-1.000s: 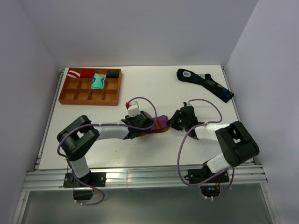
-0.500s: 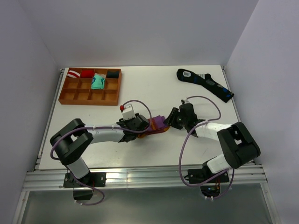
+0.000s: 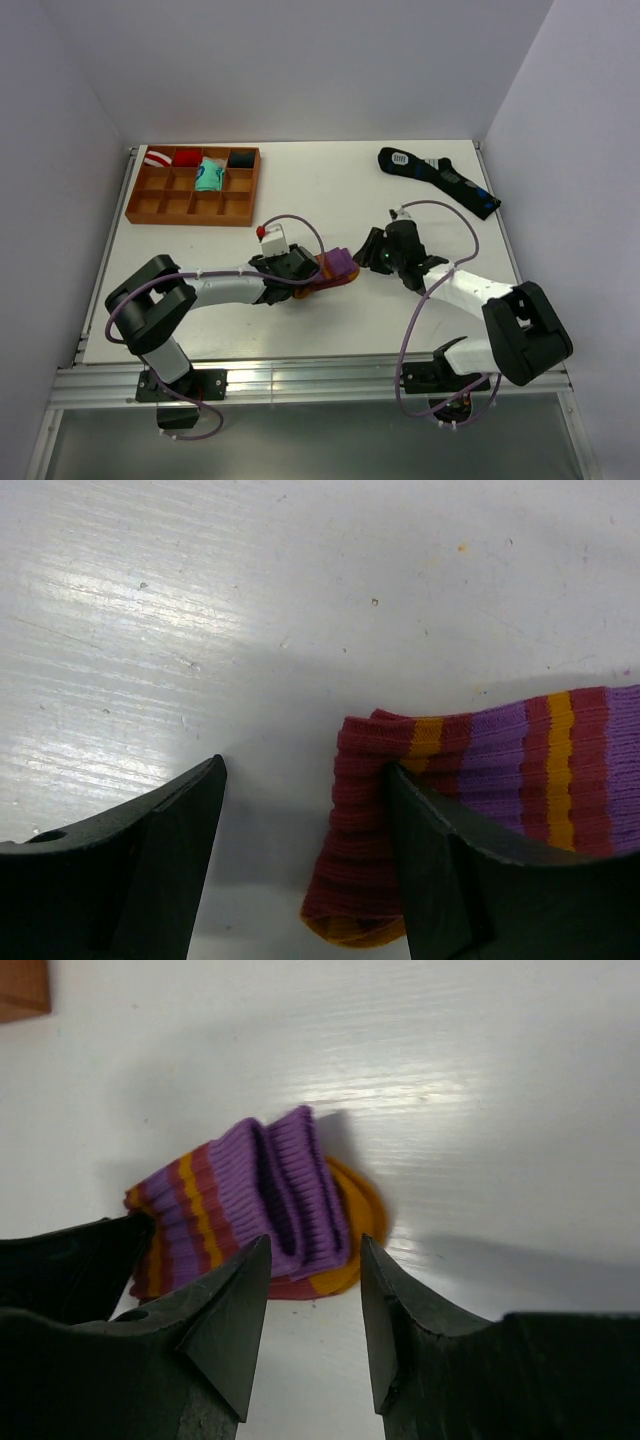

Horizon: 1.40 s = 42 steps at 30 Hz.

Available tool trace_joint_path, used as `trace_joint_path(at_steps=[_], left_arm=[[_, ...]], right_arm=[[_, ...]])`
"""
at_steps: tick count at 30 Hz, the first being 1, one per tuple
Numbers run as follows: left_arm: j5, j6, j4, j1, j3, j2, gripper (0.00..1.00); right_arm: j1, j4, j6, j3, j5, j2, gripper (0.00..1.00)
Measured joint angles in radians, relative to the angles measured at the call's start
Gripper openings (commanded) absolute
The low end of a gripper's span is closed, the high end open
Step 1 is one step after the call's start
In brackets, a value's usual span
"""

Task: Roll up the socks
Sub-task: Fold the sock at the center of the board.

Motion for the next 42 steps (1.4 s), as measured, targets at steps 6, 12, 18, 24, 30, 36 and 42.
trace_joint_path(at_steps=[6, 12, 18, 24, 30, 36, 42], left_arm=[[0.005, 0.005, -0.030, -0.004, 0.010, -0.001, 0.76], [0.016, 0.021, -0.063, -0.005, 0.029, -0.008, 0.76], [0.024, 0.038, -0.075, -0.005, 0.059, -0.009, 0.77], [0.027, 0.045, -0.086, -0.005, 0.070, -0.009, 0.77], [0.027, 0.047, -0.086, -0.005, 0.084, -0.009, 0.77], [0.029, 0.048, -0.085, -0.004, 0.090, -0.009, 0.77], [0.031, 0.050, -0.085, -0.004, 0.094, 0.001, 0.77]], right_arm=[[0.084, -0.032, -0.027, 0.088, 0.015, 0.049, 0.46], [0.128, -0.057, -0.045, 0.130, 0.046, 0.113, 0.46], [0.140, -0.095, -0.064, 0.161, 0.082, 0.155, 0.45], [0.143, -0.099, -0.075, 0.182, 0.086, 0.194, 0.38], [0.148, -0.101, -0.076, 0.182, 0.086, 0.201, 0.19], [0.149, -0.114, -0.078, 0.182, 0.100, 0.185, 0.09], [0.149, -0.144, -0.082, 0.182, 0.131, 0.153, 0.08]])
